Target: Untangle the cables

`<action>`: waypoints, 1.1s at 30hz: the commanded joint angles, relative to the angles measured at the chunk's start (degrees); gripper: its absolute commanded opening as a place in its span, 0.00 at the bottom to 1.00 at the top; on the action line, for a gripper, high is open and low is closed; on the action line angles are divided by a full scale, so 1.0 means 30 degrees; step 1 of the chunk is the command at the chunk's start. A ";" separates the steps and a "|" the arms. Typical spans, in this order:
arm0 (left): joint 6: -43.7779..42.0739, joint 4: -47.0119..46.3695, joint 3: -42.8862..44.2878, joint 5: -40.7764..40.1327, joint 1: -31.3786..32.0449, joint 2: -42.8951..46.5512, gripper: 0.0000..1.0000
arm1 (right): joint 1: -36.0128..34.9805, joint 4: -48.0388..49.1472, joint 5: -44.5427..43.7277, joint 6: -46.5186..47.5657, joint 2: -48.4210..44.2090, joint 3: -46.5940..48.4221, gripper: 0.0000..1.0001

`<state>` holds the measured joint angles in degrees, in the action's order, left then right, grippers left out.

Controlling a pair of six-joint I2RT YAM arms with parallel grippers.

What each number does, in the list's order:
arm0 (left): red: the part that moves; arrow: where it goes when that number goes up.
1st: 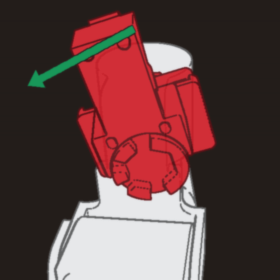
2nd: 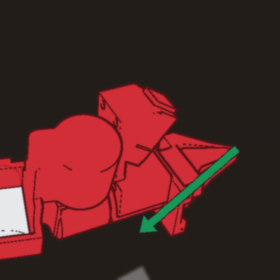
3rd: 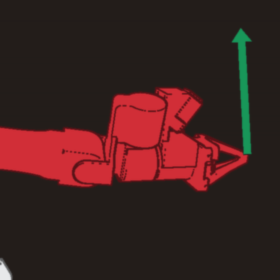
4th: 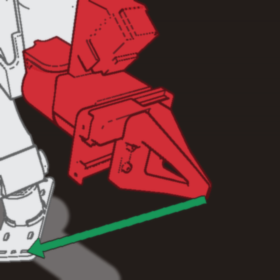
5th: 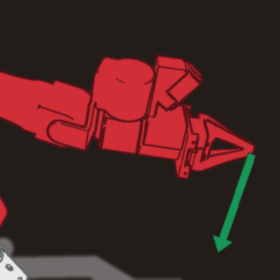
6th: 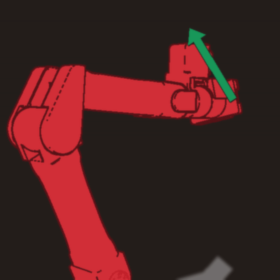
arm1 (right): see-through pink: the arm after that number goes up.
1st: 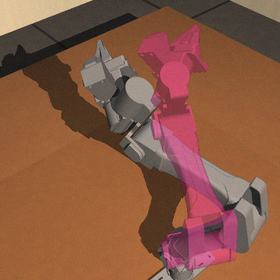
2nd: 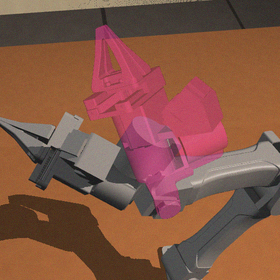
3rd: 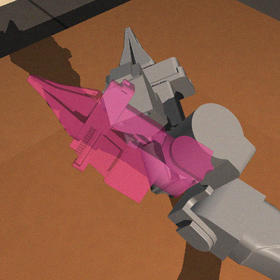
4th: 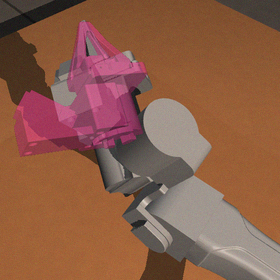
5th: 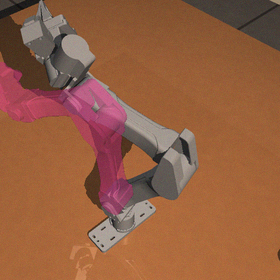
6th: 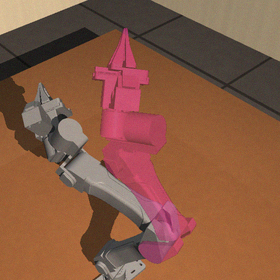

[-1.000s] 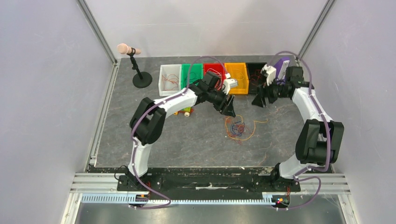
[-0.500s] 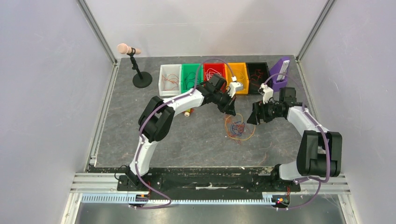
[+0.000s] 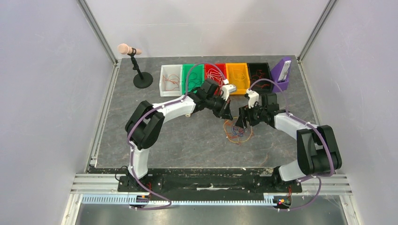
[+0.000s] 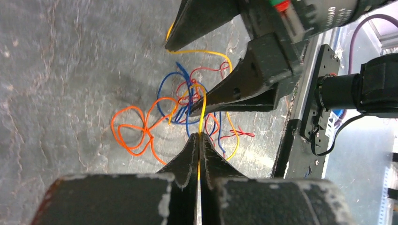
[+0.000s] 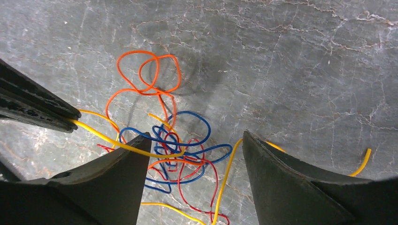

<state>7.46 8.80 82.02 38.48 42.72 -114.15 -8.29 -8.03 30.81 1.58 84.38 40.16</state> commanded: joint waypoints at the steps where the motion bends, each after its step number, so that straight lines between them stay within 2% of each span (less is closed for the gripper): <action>1: 0.2466 -0.2128 -0.1279 -0.0675 -0.0343 0.1750 0.02 | -0.0639 0.2169 -0.2266 -0.0375 0.0286 -0.0711 0.73; 4: 0.2898 -0.2627 -0.1979 -0.0184 -0.0626 0.3295 0.02 | -0.0920 0.2293 -0.3271 0.0636 0.0593 -0.1058 0.72; 8: 0.2787 -0.1226 -0.2009 0.1108 -0.1166 0.5852 0.02 | -0.1026 0.2413 -0.4683 0.2037 0.0735 -0.1483 0.70; 15: 0.3690 0.0071 -0.1795 0.4164 -0.3327 0.9780 0.02 | -0.1044 0.2311 -0.5052 0.2811 0.0393 -0.1655 0.71; 25: 0.7259 -0.1043 0.2703 0.6977 -0.7285 1.1556 0.02 | -0.1035 0.1733 -0.5254 0.3827 0.0451 -0.1356 0.71; 29: 0.8362 -0.1669 0.5088 0.7211 -0.8704 1.1450 0.02 | -0.1043 0.1594 -0.5248 0.4089 0.0539 -0.1288 0.71; 33: 0.8525 -0.1848 0.6789 0.7232 -0.9218 1.1301 0.02 | -0.1034 0.1405 -0.5264 0.4599 0.0673 -0.1297 0.69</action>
<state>28.93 6.52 96.44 57.58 16.16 -82.08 -11.46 -0.89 16.60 13.19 85.47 36.40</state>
